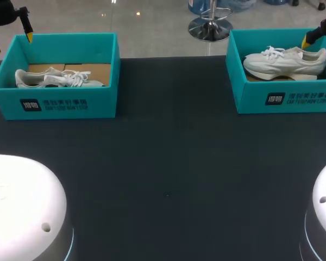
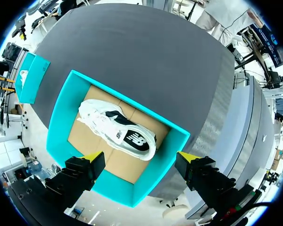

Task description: Take the shoe out of the shoebox, open the shoe tongue, remove and reinsert the insole, then place the shoe into the shoebox

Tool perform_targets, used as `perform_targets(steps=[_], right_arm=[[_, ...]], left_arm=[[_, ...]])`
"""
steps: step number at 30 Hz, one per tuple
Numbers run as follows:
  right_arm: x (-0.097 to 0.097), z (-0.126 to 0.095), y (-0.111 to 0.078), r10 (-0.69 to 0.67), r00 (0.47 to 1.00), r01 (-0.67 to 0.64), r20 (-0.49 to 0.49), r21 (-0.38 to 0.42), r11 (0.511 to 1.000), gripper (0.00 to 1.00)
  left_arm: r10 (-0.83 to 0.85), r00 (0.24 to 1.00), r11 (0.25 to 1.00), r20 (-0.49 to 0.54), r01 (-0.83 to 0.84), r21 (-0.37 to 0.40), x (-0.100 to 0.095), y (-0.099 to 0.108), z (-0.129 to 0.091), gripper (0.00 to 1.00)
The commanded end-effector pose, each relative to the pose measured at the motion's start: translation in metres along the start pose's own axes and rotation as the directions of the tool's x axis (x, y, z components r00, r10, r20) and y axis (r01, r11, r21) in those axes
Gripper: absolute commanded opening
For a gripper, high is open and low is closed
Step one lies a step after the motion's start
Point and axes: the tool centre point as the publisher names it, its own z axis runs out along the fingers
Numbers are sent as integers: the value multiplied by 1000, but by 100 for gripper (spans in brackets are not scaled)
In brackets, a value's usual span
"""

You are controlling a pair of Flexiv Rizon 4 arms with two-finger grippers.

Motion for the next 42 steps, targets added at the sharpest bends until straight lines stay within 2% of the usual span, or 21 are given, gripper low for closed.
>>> perform_targets(steps=[1, 3, 5, 8, 12, 15, 18, 22, 25, 30, 42], right_arm=[[0, 1, 6, 1, 999, -1, 33, -6, 1000, 100], [-3, 8, 20, -5, 993, 7, 115, -17, 1000, 100], [-5, 14, 33, 18, 989, -13, 149, -37, 999, 100], [-7, 26, 52, 15, 971, -12, 241, -12, 1000, 100], [-12, 40, 74, 45, 956, -50, 290, 10, 999, 100], [-21, 53, 92, 45, 927, -59, 372, 25, 998, 100], [-33, 65, 108, 89, 912, -95, 400, -3, 995, 100], [-47, 79, 124, 80, 883, -102, 462, 22, 995, 100], [-59, 82, 131, 99, 872, -123, 479, 20, 992, 100], [-73, 84, 133, 124, 868, -180, 482, 72, 981, 100], [-73, 84, 133, 124, 868, -180, 482, 72, 981, 100]], left_arm=[[1, 1000, 1000, -2, -1, 0, 0, 0, 0, 100], [1, 1000, 1000, -2, -1, 0, 0, 0, 0, 100], [1, 1000, 1000, -2, -1, 0, 0, 0, 0, 100], [1, 1000, 1000, -2, -1, 0, 0, 0, 0, 100], [1, 1000, 1000, -2, -1, 0, 0, 0, 0, 100], [1, 1000, 1000, -2, -1, 0, 0, 0, 0, 100], [1, 1000, 1000, -2, -1, 0, 0, 0, 0, 100], [1, 1000, 1000, -2, -1, 0, 0, 0, 0, 100], [1, 1000, 1000, -2, -1, 0, 0, 0, 0, 100], [1, 1000, 1000, -2, -1, 0, 0, 0, 0, 100], [1, 1000, 1000, -2, -1, 0, 0, 0, 0, 100]])
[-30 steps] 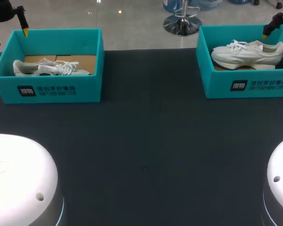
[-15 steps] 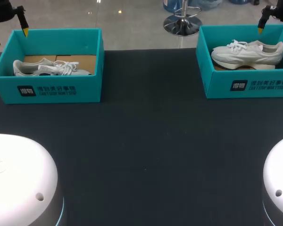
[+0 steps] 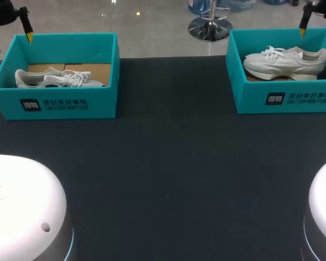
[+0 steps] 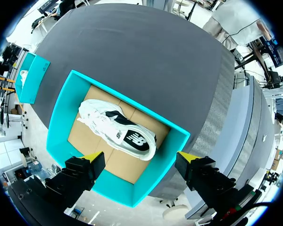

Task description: Take the shoe out of the shoebox, open the shoe tongue, remove and reinsert the insole, then place the shoe into the shoebox

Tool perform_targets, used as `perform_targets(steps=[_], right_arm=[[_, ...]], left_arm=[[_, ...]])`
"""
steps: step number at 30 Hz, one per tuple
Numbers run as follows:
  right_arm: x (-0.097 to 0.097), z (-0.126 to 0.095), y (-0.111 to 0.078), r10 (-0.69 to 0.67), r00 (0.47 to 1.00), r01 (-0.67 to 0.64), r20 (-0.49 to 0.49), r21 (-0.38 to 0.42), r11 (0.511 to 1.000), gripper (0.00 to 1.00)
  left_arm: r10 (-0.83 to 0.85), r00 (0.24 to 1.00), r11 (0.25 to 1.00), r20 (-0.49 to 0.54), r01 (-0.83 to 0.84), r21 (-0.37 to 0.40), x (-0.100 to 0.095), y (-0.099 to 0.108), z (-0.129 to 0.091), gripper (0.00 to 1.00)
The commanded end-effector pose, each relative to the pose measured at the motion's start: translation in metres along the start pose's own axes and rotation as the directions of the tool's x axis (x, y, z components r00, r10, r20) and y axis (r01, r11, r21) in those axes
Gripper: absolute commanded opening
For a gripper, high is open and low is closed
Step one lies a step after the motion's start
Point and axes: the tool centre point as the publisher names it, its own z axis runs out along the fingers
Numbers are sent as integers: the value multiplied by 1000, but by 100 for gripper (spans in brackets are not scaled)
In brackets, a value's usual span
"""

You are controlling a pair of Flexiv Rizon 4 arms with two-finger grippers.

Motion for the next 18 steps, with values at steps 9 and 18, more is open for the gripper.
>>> perform_targets(steps=[9, 18], right_arm=[[-16, 24, 18, 26, 998, -24, 56, -46, 999, 100], [-39, 59, 48, -74, 992, 77, 99, -22, 997, 100]], left_arm=[[1, 1000, 1000, -2, -1, 0, 0, 0, 0, 100], [1, 1000, 1000, -2, -1, 0, 0, 0, 0, 100]])
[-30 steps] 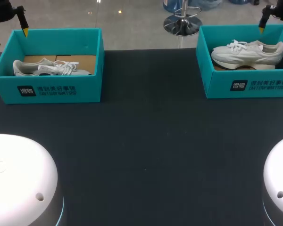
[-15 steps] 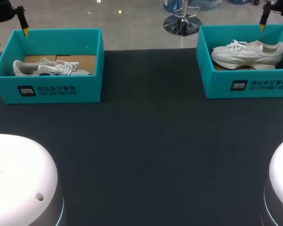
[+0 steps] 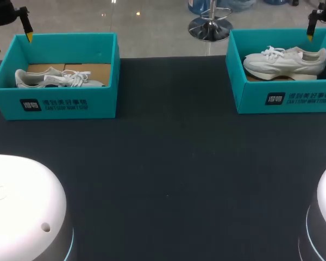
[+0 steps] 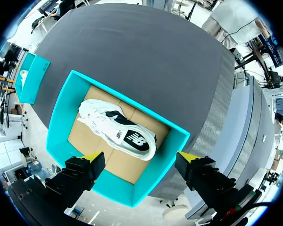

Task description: Take the shoe out of the shoebox, open the shoe tongue, remove and reinsert the insole, then place the shoe into the shoebox

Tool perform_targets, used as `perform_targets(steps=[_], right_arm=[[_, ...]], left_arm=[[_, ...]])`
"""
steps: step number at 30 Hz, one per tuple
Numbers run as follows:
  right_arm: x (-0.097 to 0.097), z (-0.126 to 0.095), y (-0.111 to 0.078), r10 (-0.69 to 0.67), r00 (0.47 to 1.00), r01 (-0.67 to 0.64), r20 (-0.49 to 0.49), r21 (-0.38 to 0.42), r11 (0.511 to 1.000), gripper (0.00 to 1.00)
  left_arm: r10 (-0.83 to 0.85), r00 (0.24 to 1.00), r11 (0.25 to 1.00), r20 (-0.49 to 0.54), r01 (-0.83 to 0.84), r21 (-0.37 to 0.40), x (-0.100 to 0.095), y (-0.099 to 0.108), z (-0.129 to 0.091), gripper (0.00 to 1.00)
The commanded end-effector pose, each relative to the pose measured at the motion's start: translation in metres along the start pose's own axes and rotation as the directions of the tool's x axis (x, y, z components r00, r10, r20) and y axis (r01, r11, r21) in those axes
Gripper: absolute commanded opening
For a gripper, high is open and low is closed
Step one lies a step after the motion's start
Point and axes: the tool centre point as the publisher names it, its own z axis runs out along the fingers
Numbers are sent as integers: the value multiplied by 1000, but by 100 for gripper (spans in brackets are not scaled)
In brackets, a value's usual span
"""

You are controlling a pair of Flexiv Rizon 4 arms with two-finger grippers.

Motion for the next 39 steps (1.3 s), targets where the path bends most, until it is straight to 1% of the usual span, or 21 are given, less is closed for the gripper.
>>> perform_targets(steps=[1, 6, 12, 16, 17, 19, 23, 25, 28, 35, 39], right_arm=[[-3, 24, 19, -35, 999, 34, 11, 50, 998, 100], [-8, 36, 24, -72, 997, 71, 18, 69, 995, 100], [-8, 51, 24, -83, 996, 80, 27, 89, 993, 100], [-5, 64, 21, -88, 996, 85, 22, 113, 990, 100], [-5, 68, 21, -94, 995, 90, 36, 105, 990, 100], [-4, 75, 21, -99, 994, 93, 40, 117, 989, 100], [-5, 83, 23, -64, 997, 57, 51, 126, 990, 100], [-8, 90, 25, -15, 999, 11, 31, 145, 989, 100], [-8, 92, 27, 32, 999, -36, 21, 165, 986, 100], [-2, 104, 30, 47, 998, -52, 33, 182, 982, 100], [0, 118, 31, 49, 998, -57, 42, 197, 979, 100]], left_arm=[[1, 1000, 1000, -2, -1, 0, 0, 0, 0, 100], [1, 1000, 1000, -2, -1, 0, 0, 0, 0, 100], [1, 1000, 1000, -2, -1, 0, 0, 0, 0, 100], [1, 1000, 1000, -2, -1, 0, 0, 0, 0, 100], [1, 1000, 1000, -2, -1, 0, 0, 0, 0, 100], [1, 1000, 1000, -2, -1, 0, 0, 0, 0, 100], [1, 1000, 1000, -2, -1, 0, 0, 0, 0, 100], [1, 1000, 1000, -2, -1, 0, 0, 0, 0, 100], [1, 1000, 1000, -2, -1, 0, 0, 0, 0, 100], [1, 1000, 1000, -2, -1, 0, 0, 0, 0, 100], [1, 1000, 1000, -2, -1, 0, 0, 0, 0, 100]])
